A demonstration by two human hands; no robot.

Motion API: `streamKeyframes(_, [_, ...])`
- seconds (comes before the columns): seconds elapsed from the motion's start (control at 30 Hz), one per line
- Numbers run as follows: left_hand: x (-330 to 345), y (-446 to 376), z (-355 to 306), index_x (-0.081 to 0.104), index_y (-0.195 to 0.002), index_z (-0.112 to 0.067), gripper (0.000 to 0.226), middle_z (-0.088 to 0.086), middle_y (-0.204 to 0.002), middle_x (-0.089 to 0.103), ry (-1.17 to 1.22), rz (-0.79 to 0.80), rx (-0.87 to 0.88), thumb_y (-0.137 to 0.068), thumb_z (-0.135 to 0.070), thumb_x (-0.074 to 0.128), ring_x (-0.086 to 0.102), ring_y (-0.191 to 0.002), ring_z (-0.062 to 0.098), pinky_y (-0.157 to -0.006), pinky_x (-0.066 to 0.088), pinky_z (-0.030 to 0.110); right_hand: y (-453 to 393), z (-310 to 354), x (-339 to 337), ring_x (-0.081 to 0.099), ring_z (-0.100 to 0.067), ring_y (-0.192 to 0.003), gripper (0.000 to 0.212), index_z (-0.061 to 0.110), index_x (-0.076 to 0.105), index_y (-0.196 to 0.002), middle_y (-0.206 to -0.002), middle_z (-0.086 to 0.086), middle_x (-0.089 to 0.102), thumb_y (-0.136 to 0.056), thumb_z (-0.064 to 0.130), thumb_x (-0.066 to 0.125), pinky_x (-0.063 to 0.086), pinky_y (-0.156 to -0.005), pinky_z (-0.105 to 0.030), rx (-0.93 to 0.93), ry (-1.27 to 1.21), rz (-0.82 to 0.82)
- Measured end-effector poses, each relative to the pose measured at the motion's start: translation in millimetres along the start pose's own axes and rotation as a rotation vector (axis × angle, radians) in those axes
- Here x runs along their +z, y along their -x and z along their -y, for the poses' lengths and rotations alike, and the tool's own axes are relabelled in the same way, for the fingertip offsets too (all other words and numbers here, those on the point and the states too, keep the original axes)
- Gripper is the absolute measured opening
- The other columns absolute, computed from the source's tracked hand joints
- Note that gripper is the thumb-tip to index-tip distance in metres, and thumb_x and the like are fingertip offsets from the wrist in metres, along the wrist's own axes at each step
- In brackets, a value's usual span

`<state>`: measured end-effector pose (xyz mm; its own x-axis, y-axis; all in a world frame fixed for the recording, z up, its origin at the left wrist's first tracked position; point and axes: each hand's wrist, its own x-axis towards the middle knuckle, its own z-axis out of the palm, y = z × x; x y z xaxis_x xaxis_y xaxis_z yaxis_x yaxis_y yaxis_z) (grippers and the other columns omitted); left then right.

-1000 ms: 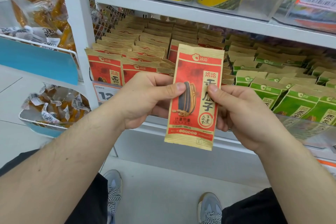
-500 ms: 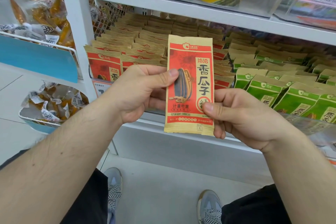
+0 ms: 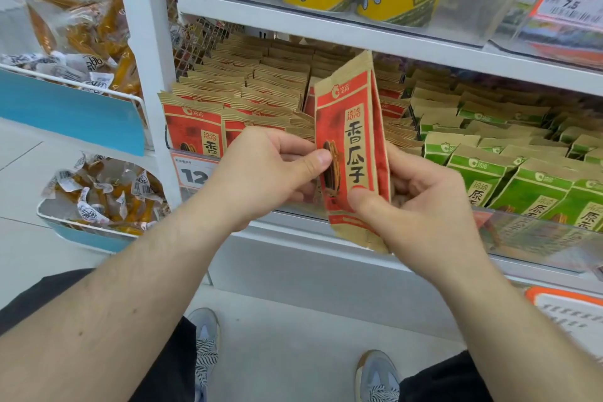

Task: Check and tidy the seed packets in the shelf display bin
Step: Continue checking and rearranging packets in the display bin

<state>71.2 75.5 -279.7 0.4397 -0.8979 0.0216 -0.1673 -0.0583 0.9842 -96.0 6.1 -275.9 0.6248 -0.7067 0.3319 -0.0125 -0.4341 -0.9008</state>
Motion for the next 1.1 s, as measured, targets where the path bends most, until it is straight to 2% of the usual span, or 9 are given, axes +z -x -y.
streamKeyframes(0.13, [6,9,-3,0.071,-0.093,-0.013,0.046,0.010,-0.088,0.075,0.166,0.190,0.015,-0.074,-0.053,0.063,0.073,-0.079,0.025,-0.072,0.060,0.037,4,-11,16,0.046,0.000,-0.056,0.063,0.025,0.059,-0.134,-0.066,0.020,0.051,-0.072,0.030,0.071,0.050,-0.061,-0.019,-0.248,0.626,-0.097])
streamKeyframes(0.2, [7,11,-2,0.066,-0.099,-0.005,0.056,0.026,-0.090,0.070,0.245,0.282,-0.002,-0.075,-0.055,0.073,0.069,-0.076,0.031,-0.069,0.057,0.041,6,-12,21,0.043,0.001,-0.059,0.053,0.024,0.063,-0.121,-0.067,0.021,0.046,-0.071,0.041,0.069,0.051,-0.058,-0.027,-0.279,0.712,-0.007])
streamKeyframes(0.27, [6,8,3,0.069,-0.098,-0.010,0.037,0.024,-0.087,0.069,0.271,0.242,-0.035,-0.077,-0.040,0.070,0.067,-0.073,0.031,-0.067,0.056,0.044,7,-12,24,0.043,-0.004,-0.053,0.029,0.040,0.060,-0.099,-0.058,0.013,0.047,-0.072,0.038,0.069,0.044,-0.054,-0.021,-0.278,0.626,0.060])
streamKeyframes(0.33, [3,4,9,0.071,-0.097,-0.018,0.026,0.013,-0.091,0.073,0.310,0.235,-0.101,-0.076,-0.032,0.064,0.069,-0.079,0.029,-0.068,0.058,0.045,4,-12,22,0.041,-0.005,-0.050,0.037,0.054,0.060,-0.095,-0.054,0.006,0.046,-0.077,0.023,0.069,0.039,-0.054,-0.016,-0.164,0.369,-0.009])
streamKeyframes(0.43, [-1,4,12,0.070,-0.102,-0.022,0.028,0.007,-0.102,0.075,0.319,0.363,-0.160,-0.075,-0.025,0.063,0.072,-0.091,0.028,-0.076,0.058,0.047,-5,-7,12,0.044,-0.002,-0.055,0.035,0.037,0.065,-0.106,-0.062,0.006,0.048,-0.085,0.010,0.071,0.044,-0.054,-0.022,-0.019,0.176,-0.235])
streamKeyframes(0.57, [-1,6,11,0.066,-0.111,-0.022,0.035,0.007,-0.110,0.073,0.242,0.497,-0.168,-0.076,-0.023,0.064,0.070,-0.102,0.029,-0.087,0.054,0.049,-10,1,3,0.056,0.000,-0.050,0.012,0.012,0.068,-0.100,-0.059,0.006,0.063,-0.092,0.014,0.060,0.045,-0.046,-0.015,0.181,-0.113,-0.103])
streamKeyframes(0.63, [0,6,11,0.066,-0.112,-0.022,0.037,0.007,-0.111,0.073,0.209,0.486,-0.163,-0.075,-0.023,0.066,0.069,-0.103,0.029,-0.088,0.054,0.049,-8,2,1,0.049,0.000,-0.040,0.016,0.011,0.067,-0.085,-0.048,0.012,0.058,-0.095,0.009,0.055,0.036,-0.040,-0.011,0.207,-0.137,-0.069])
streamKeyframes(0.77, [-2,2,8,0.071,-0.100,-0.016,0.026,0.010,-0.095,0.075,0.256,0.382,-0.136,-0.076,-0.022,0.076,0.073,-0.082,0.023,-0.066,0.061,0.035,-11,0,-4,0.045,-0.006,-0.036,0.024,0.007,0.062,-0.071,-0.046,0.003,0.058,-0.094,0.005,0.056,0.035,-0.036,-0.018,0.270,-0.172,-0.138])
streamKeyframes(1.1, [-6,1,7,0.069,-0.105,-0.007,0.036,0.020,-0.101,0.073,0.238,0.354,-0.091,-0.072,-0.021,0.066,0.072,-0.085,0.032,-0.068,0.062,0.039,-12,1,-4,0.045,-0.005,-0.038,0.031,0.005,0.065,-0.067,-0.044,0.007,0.055,-0.095,0.018,0.058,0.035,-0.038,-0.018,0.211,-0.074,-0.175])
